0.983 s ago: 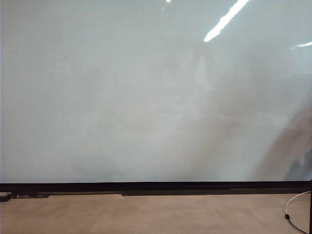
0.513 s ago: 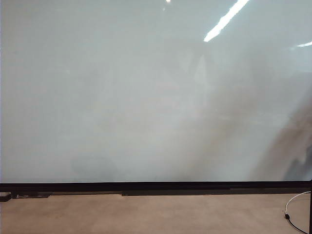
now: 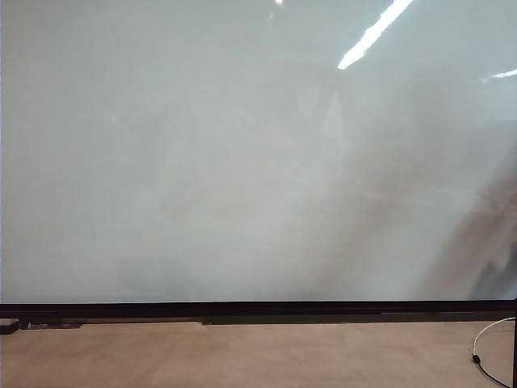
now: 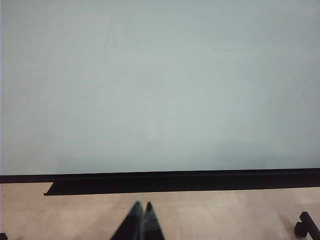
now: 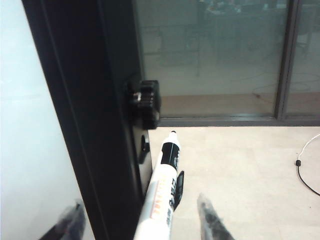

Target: Pick up the pen on the shelf to the right of the whiteboard and draw a rectangle.

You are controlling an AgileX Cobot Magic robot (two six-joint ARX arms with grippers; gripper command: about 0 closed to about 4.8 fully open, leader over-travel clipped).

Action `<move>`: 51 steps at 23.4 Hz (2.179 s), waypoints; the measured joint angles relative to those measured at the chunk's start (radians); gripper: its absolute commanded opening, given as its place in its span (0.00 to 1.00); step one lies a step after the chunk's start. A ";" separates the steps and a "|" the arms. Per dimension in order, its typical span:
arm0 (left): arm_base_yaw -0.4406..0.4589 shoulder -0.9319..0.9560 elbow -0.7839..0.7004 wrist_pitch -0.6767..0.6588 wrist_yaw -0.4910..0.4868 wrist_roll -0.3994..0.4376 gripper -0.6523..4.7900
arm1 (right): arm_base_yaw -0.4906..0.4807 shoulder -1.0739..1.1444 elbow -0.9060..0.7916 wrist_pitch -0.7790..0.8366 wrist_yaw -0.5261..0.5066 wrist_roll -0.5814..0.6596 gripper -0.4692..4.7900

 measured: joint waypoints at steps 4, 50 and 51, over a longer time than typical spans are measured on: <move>0.000 0.000 0.000 0.000 0.000 0.000 0.11 | 0.000 0.000 0.000 0.000 0.000 0.000 0.55; 0.000 0.000 0.000 0.000 0.000 0.000 0.11 | 0.014 0.000 0.032 -0.060 0.021 0.000 0.41; 0.000 0.000 0.000 0.000 0.000 0.000 0.11 | 0.014 0.000 0.032 -0.060 0.021 0.000 0.40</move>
